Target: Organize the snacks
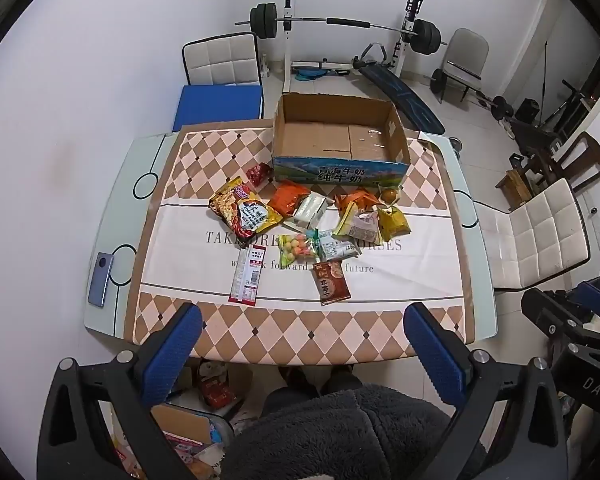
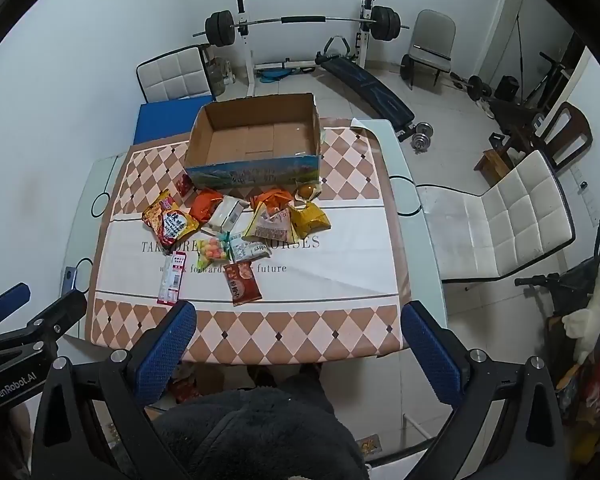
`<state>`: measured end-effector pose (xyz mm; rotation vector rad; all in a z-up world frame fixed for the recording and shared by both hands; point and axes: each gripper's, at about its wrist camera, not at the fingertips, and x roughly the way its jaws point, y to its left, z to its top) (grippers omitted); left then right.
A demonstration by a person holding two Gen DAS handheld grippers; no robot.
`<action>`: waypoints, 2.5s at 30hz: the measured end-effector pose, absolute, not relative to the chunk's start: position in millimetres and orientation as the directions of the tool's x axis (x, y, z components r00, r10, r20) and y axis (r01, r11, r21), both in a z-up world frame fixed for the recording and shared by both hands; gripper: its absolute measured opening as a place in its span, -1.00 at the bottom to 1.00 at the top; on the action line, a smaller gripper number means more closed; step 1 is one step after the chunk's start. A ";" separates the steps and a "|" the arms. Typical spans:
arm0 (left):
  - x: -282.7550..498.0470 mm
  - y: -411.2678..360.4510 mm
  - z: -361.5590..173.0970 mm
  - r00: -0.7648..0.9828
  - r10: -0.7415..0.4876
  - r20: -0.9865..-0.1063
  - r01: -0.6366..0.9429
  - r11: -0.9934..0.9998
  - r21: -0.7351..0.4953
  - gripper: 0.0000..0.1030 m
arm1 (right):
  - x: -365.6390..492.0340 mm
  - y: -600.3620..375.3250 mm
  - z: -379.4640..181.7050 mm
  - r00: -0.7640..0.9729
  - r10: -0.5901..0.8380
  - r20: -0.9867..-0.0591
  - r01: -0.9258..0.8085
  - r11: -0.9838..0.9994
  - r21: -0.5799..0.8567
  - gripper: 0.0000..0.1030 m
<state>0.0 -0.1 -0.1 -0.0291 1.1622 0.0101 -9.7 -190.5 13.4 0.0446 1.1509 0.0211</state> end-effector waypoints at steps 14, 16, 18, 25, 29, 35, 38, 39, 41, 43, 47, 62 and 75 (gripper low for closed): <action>7.9 -2.0 1.4 0.409 0.000 -0.913 -0.025 1.000 -0.011 1.00 | -11.8 -190.1 19.3 0.427 0.027 -0.904 0.007 0.999 0.033 1.00; 10.3 -0.6 3.3 0.410 -0.001 -0.912 -0.024 1.000 -0.012 1.00 | -9.1 -190.7 21.0 0.428 0.026 -0.904 0.005 1.000 0.031 1.00; 8.2 -0.2 4.9 0.411 0.000 -0.912 -0.024 1.000 -0.011 1.00 | -10.1 -190.2 20.2 0.429 0.025 -0.903 0.005 1.000 0.030 1.00; 8.1 -1.8 3.8 0.416 0.004 -0.909 -0.024 1.000 -0.007 1.00 | -11.5 -189.7 19.2 0.432 0.022 -0.902 0.005 1.000 0.027 1.00; 4.4 0.1 8.8 0.416 0.002 -0.909 -0.024 1.000 -0.009 1.00 | -11.5 -189.9 19.5 0.433 0.021 -0.901 0.004 1.000 0.026 1.00; 4.1 -0.9 9.2 0.424 0.007 -0.906 -0.025 1.000 -0.004 1.00 | -12.4 -190.5 21.5 0.435 0.020 -0.900 0.005 1.000 0.025 1.00; 6.8 0.9 11.0 0.425 0.006 -0.905 -0.026 1.000 -0.005 1.00 | -12.2 -190.3 21.6 0.435 0.021 -0.900 0.004 1.000 0.025 1.00; 6.5 1.2 10.7 0.424 0.006 -0.905 -0.026 1.000 -0.005 1.00 | -12.0 -189.9 21.3 0.435 0.018 -0.900 0.004 1.000 0.022 1.00; 6.4 1.0 10.8 0.424 0.004 -0.906 -0.025 1.000 -0.007 1.00 | -10.9 -190.2 23.2 0.434 0.020 -0.900 0.003 1.000 0.024 1.00; 5.9 1.0 10.5 0.425 0.006 -0.905 -0.025 1.000 -0.005 1.00 | -11.4 -189.7 22.9 0.435 0.019 -0.900 0.003 1.000 0.023 1.00; 6.5 0.6 11.2 0.428 0.006 -0.904 -0.025 1.000 -0.005 1.00 | -11.6 -189.2 22.8 0.437 0.017 -0.899 0.004 1.000 0.021 1.00; 10.4 0.5 11.3 0.433 0.002 -0.902 -0.025 1.000 -0.010 1.00 | -6.4 -187.8 27.1 0.437 0.017 -0.899 0.001 1.000 0.020 1.00; 9.7 0.9 12.5 0.435 0.001 -0.900 -0.026 1.000 -0.011 1.00 | -6.1 -186.8 27.6 0.437 0.017 -0.899 -0.001 1.000 0.019 1.00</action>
